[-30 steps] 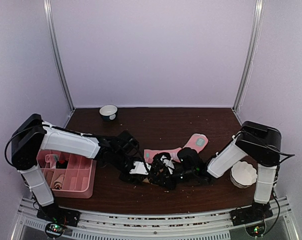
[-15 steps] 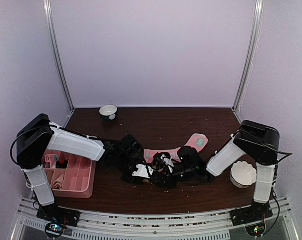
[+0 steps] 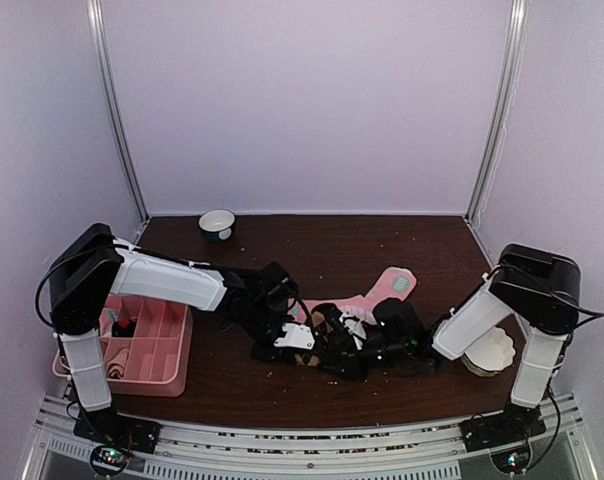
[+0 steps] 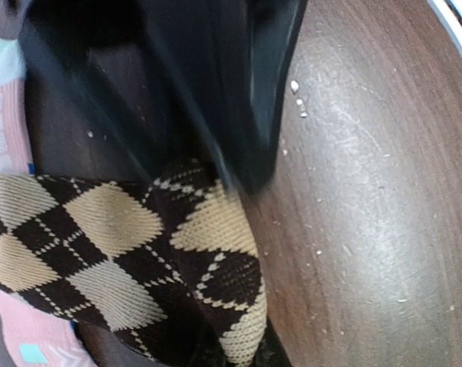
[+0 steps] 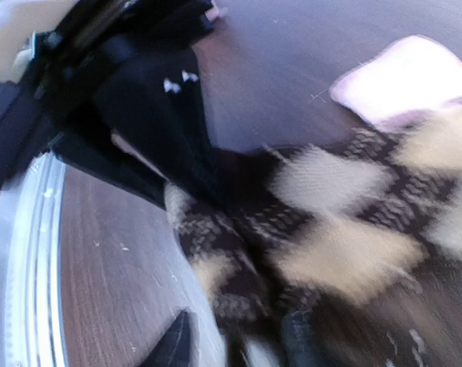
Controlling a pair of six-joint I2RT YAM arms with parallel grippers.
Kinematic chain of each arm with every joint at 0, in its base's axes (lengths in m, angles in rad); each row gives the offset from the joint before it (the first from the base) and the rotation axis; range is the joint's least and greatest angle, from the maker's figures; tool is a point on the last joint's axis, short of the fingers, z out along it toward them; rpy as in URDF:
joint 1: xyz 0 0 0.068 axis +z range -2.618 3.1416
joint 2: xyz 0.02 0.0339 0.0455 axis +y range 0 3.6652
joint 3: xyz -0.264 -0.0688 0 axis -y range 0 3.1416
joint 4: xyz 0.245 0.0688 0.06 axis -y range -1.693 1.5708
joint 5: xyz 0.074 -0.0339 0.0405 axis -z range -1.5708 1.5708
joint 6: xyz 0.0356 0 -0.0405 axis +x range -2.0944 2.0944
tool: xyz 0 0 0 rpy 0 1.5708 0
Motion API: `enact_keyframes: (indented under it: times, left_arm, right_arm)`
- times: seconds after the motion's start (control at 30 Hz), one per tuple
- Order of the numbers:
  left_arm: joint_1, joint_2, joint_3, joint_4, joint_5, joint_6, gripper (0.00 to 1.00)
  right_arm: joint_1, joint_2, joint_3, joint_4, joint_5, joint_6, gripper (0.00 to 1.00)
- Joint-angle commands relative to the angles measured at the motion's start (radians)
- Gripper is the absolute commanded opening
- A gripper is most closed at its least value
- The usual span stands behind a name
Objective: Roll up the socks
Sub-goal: Roll the sock.
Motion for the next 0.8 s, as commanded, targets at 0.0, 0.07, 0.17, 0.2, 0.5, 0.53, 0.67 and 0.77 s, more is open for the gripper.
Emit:
enact_keyframes:
  times: [0.0, 0.07, 0.17, 0.2, 0.5, 0.53, 0.67, 0.77]
  left_arm:
    - [0.024, 0.021, 0.017, -0.18, 0.067, -0.054, 0.05]
    - [0.026, 0.027, 0.023, -0.226, 0.079, -0.06, 0.05]
    - [0.03, 0.039, 0.042, -0.289, 0.11, -0.077, 0.04]
    - [0.03, 0.041, 0.045, -0.3, 0.119, -0.085, 0.04]
    - [0.031, 0.098, 0.125, -0.391, 0.18, -0.111, 0.04]
    - [0.031, 0.112, 0.141, -0.409, 0.193, -0.114, 0.04]
    - [0.035, 0.175, 0.207, -0.487, 0.241, -0.117, 0.04]
    - [0.054, 0.237, 0.268, -0.549, 0.283, -0.124, 0.04]
  right_arm:
    - [-0.005, -0.114, -0.146, -0.081, 0.241, -0.046, 0.96]
    - [-0.005, -0.189, -0.185, -0.056, 0.323, -0.069, 1.0]
    - [-0.004, -0.319, -0.228, -0.059, 0.474, -0.081, 1.0]
    - [-0.004, -0.369, -0.244, -0.055, 0.545, -0.061, 1.0]
    - [0.0, -0.53, -0.315, -0.057, 0.783, 0.094, 1.0]
    - [0.024, -0.538, -0.353, 0.002, 0.804, 0.058, 1.0]
    - [0.167, -0.517, -0.484, 0.26, 0.814, -0.169, 0.91]
    - [0.26, -0.495, -0.438, 0.114, 0.749, -0.235, 0.82]
